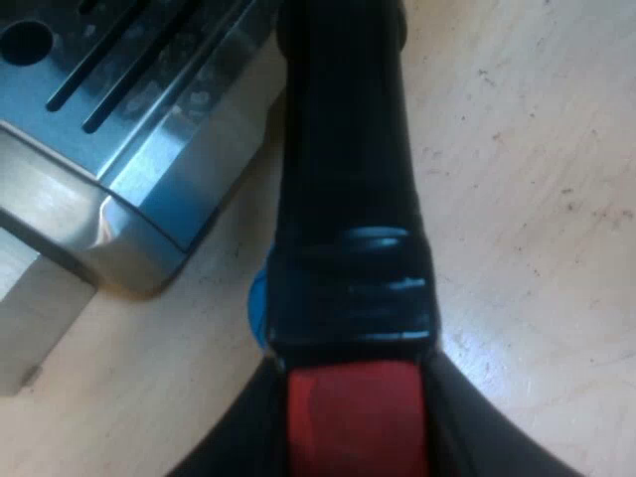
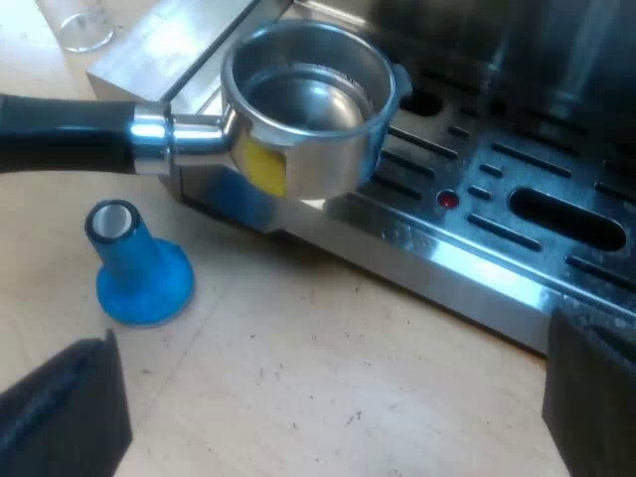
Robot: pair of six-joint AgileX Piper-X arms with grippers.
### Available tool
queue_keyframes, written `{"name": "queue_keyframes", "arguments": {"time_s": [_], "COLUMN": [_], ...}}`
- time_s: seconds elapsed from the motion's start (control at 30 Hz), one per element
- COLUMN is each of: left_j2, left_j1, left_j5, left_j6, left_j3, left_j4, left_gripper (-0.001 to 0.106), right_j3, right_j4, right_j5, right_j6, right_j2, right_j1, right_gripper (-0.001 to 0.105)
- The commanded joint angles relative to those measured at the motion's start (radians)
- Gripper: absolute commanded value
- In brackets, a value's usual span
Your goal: Put the handle in the coffee machine
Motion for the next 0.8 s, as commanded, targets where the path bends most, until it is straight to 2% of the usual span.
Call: {"name": "queue_keyframes", "arguments": {"time_s": [0.03,0.13,0.27,0.33,0.47,0.63,0.73,0.8], "left_j2": [-0.012,-0.012,-0.012,-0.012,0.027,0.101,0.132,0.152], "left_j1": [-0.001,-0.001,0.002,0.002,0.005,0.054,0.099,0.110], "left_j5": [0.031,0.031,0.034,0.034,0.027,0.047,0.079,0.084], "left_j6": [0.006,0.006,0.006,0.011,0.019,0.025,0.063,0.105], "left_j3": [-0.015,-0.015,-0.015,-0.015,-0.027,-0.064,-0.092,-0.112], "left_j4": [-0.015,-0.015,-0.023,-0.030,-0.044,-0.055,-0.051,-0.038], "left_gripper": [0.000,0.000,0.000,0.000,0.000,0.000,0.000,0.000], "right_j3": [0.000,0.003,0.003,0.003,0.003,0.003,0.003,0.003], "right_j4": [-0.053,-0.168,-0.297,-0.348,-0.441,-0.474,-0.546,-0.627], "right_j5": [0.019,0.070,0.108,0.134,0.265,0.278,0.288,0.302], "right_j6": [-0.008,-0.010,-0.078,-0.078,-0.083,-0.083,-0.101,-0.151], "right_j2": [-0.004,0.027,0.099,0.126,0.163,0.187,0.228,0.264], "right_j1": [0.000,0.000,0.000,0.000,0.003,0.006,0.007,0.007], "right_gripper": [0.086,0.086,0.086,0.086,0.086,0.086,0.086,0.086]}}
